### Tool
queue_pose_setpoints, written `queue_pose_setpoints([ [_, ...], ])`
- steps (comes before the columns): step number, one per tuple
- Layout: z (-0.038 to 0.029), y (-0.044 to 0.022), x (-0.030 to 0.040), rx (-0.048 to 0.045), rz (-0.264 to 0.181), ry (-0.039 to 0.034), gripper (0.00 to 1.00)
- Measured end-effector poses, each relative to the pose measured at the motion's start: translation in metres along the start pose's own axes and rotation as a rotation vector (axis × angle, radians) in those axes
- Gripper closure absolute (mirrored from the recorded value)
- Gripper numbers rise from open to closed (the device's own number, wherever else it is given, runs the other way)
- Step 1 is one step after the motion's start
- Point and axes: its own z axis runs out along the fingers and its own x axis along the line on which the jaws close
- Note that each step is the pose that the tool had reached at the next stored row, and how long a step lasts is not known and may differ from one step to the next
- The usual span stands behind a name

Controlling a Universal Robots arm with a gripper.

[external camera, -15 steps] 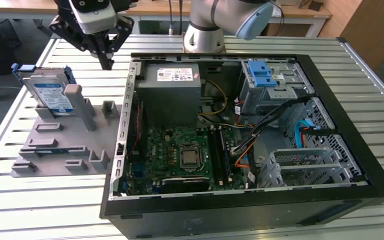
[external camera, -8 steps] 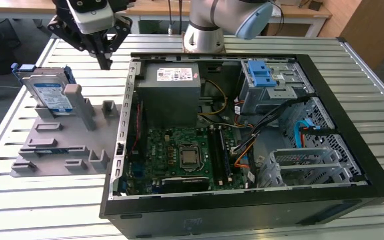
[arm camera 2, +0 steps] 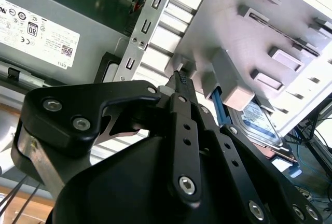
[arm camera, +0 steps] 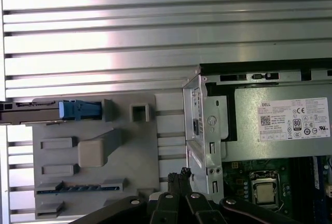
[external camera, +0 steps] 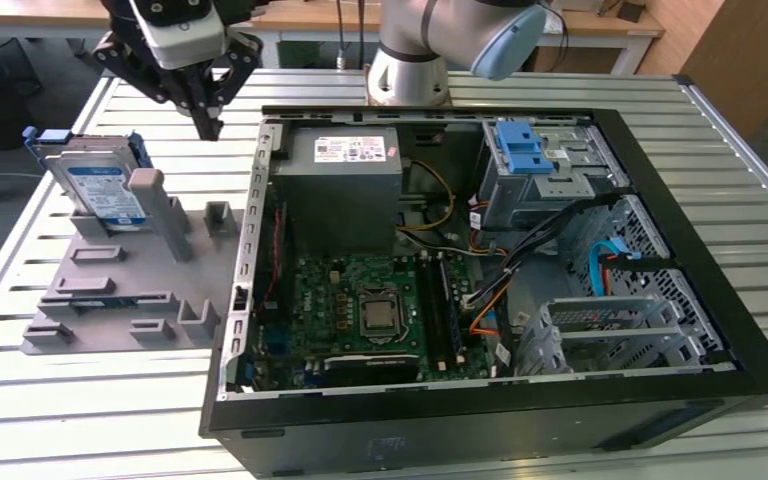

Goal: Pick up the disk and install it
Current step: 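Reach for the disk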

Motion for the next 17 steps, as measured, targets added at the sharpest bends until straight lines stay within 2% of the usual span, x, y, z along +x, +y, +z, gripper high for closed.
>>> queue_pose_setpoints([
  [17,0.0009,-0.0004,0.0049,0.0000,0.000,0.0000,0.89],
])
